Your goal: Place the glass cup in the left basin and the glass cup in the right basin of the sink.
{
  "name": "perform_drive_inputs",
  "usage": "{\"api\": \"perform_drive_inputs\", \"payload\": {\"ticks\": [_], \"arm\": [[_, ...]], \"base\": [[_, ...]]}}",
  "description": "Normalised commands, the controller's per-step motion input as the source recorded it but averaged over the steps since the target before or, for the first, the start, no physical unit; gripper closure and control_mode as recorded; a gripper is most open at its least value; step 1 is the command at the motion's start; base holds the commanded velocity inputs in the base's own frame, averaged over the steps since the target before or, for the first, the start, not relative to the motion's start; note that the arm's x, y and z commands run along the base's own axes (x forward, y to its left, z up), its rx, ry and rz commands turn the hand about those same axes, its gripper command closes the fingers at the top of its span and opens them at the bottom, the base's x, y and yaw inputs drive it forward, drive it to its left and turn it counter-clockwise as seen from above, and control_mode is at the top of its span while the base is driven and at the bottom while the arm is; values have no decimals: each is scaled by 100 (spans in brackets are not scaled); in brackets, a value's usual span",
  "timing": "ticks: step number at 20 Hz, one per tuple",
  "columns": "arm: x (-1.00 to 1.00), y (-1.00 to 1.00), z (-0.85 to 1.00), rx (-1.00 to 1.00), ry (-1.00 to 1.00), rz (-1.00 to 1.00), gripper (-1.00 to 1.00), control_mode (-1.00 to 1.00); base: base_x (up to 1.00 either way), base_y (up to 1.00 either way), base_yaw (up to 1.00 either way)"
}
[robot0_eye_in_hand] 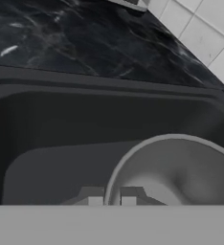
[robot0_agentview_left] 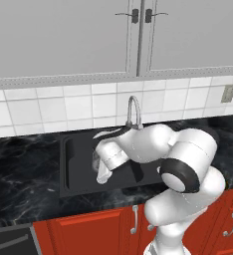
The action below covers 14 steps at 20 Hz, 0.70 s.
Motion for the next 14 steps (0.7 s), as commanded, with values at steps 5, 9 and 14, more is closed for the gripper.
{"api": "perform_drive_inputs", "payload": {"ticks": [5,9,14], "arm": [[43,1,-10,-3,0,0,100,-100],[47,0,-22,-2,0,0,100,-100],[49,5,-41,0,0,1,100,-100]], "base": [[0,0,0],[0,0,0],[0,0,0]]}}
